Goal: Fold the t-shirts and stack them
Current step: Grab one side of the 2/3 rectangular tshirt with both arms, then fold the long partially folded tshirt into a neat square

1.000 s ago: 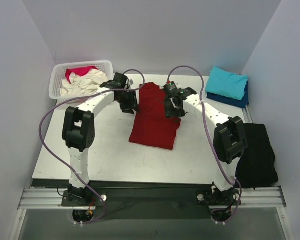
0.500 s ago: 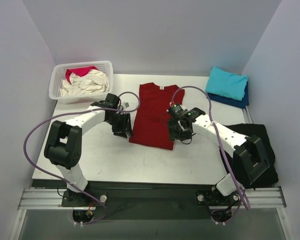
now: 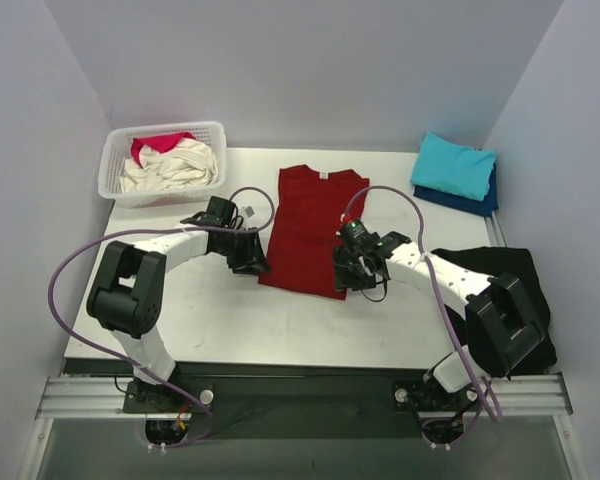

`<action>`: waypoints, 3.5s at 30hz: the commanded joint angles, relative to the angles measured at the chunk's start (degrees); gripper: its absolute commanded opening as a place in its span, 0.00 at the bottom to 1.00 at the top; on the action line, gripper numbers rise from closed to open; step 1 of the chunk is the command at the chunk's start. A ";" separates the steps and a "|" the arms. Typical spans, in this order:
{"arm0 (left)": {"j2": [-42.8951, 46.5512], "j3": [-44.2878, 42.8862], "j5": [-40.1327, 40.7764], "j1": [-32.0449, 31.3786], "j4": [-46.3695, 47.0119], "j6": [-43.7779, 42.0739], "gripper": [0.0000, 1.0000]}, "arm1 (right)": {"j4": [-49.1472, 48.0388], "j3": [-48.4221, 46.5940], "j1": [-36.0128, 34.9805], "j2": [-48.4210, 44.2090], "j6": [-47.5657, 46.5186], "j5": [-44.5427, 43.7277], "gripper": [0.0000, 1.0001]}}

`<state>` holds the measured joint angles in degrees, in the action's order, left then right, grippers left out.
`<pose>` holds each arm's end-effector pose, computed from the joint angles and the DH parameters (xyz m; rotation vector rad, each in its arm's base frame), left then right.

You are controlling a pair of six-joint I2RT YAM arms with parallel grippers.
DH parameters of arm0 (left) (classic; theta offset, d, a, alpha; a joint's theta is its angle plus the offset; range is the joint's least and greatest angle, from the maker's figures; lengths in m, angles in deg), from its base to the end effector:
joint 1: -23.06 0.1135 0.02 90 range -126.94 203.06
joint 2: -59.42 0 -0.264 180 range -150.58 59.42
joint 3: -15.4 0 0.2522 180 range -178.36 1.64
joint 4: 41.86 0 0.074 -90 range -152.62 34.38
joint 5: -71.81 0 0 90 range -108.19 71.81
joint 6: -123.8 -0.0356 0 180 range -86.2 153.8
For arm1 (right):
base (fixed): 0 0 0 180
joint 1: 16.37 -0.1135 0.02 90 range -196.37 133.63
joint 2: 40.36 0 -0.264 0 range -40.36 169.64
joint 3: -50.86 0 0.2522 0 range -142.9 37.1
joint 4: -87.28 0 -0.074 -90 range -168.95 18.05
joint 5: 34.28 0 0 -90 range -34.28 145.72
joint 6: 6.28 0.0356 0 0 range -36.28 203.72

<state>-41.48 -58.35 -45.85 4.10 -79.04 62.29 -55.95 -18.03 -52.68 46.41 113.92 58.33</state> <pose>0.3162 -0.1261 0.1625 -0.0759 2.7960 -0.8854 0.2477 0.1840 0.2103 -0.1577 2.5997 0.5047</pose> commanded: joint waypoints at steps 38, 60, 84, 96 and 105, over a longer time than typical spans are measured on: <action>-1.67 8.48 -6.61 0.68 11.11 3.41 0.04 | -13.69 7.23 0.19 5.61 0.21 4.15 0.11; 25.20 11.65 -8.46 1.21 -18.85 -0.80 0.00 | 7.75 14.80 -0.69 -22.41 -2.07 15.40 0.00; 41.40 1.19 5.85 -1.69 -30.54 6.40 0.00 | 23.05 -2.08 -3.41 -26.91 -5.76 10.40 0.00; 45.18 3.03 10.78 -1.52 -33.18 8.69 0.00 | 19.27 0.20 -3.41 -24.18 -5.94 14.52 0.00; 40.53 3.30 12.10 -1.52 -32.04 9.22 0.00 | 19.18 2.14 -3.32 -22.87 -5.41 14.97 0.00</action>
<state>0.70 -54.92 -38.61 2.14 -110.91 71.69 -41.68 -16.13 -56.20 22.45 109.41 75.55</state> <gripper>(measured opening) 0.027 0.045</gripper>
